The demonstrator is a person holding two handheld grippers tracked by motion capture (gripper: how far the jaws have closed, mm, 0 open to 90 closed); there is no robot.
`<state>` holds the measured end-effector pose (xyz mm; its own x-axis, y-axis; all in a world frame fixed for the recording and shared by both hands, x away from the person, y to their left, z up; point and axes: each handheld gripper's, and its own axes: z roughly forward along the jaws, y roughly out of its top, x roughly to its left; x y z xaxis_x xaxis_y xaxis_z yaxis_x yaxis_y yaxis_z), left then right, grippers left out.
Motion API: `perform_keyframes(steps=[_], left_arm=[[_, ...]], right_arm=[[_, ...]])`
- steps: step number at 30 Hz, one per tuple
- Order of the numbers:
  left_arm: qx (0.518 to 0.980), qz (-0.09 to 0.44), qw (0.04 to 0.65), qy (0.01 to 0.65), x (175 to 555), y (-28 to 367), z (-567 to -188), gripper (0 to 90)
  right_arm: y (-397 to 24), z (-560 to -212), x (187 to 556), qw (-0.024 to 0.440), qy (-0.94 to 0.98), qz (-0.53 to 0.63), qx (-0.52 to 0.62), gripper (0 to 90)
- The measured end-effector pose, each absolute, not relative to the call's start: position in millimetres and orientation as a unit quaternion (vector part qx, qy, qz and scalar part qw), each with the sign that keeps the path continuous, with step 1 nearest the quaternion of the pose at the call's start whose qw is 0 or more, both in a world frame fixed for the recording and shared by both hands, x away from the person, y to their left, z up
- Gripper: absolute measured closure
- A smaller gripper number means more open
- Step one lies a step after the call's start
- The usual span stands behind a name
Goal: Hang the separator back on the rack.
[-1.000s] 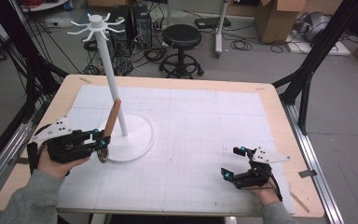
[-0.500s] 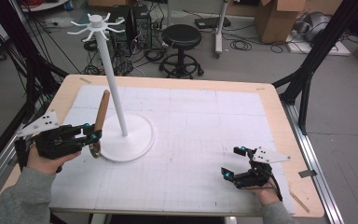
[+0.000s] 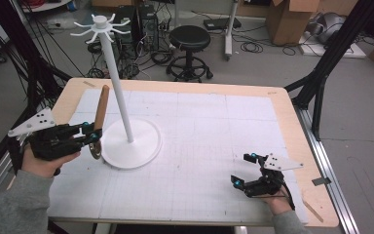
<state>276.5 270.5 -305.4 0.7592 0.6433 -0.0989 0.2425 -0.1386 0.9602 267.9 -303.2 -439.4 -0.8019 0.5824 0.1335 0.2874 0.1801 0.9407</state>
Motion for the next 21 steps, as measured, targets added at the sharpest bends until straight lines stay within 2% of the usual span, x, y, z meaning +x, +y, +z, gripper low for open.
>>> perform_keyframes(steps=[21], left_arm=[[0.727,0.194,0.580,0.314,276,278,-285,69.5]], right_arm=[[-304,-439,268,0.128,0.756,0.574,0.287,1.4]])
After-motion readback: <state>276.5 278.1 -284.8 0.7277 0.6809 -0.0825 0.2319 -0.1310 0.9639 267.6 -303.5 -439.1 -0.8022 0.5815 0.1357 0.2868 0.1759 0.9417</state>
